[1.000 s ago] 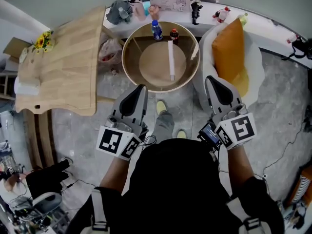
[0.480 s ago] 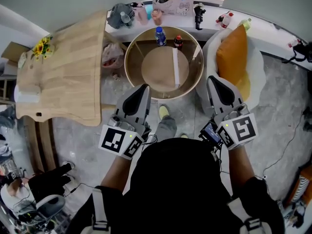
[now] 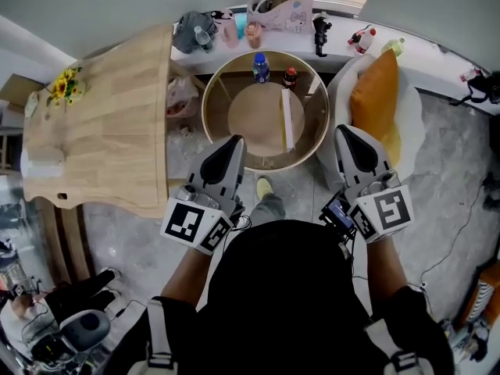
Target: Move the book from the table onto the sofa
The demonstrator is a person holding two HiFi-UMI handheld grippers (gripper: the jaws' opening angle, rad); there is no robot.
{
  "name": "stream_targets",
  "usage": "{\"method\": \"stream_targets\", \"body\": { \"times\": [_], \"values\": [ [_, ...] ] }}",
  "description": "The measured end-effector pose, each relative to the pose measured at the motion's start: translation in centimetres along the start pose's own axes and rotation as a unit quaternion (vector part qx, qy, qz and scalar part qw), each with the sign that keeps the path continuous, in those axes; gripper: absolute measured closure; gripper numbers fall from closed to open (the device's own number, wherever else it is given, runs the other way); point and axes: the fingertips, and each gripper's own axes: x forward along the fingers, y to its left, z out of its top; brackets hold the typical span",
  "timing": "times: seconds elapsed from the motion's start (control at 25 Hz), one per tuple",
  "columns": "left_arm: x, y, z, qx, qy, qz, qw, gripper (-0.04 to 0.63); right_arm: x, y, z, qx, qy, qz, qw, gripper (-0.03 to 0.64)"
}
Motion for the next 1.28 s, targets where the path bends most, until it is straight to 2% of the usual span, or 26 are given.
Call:
{"method": "stream_targets", "body": {
  "times": [0.64, 1.04, 1.28],
  "values": [
    [2.0, 4.9, 1.0, -0.012, -0.004, -0.026, 0.9996, 0.583, 4.5, 0.8, 0.5, -0.014, 0.011, -0.02, 1.0, 0.604],
    [2.6, 4.3, 0.3, -0.019, -0.002, -0.037, 0.9991, 0.583, 3.6, 0.4, 0.5, -0.028, 0.015, -0.028, 0.999, 0.604],
    [4.2, 2.6, 0.2, -0.012, 0.005, -0.044, 0.999, 0.583, 3.1, -1.6, 1.1, -0.03, 0.002, -0.036, 0.999, 0.604]
  ]
}}
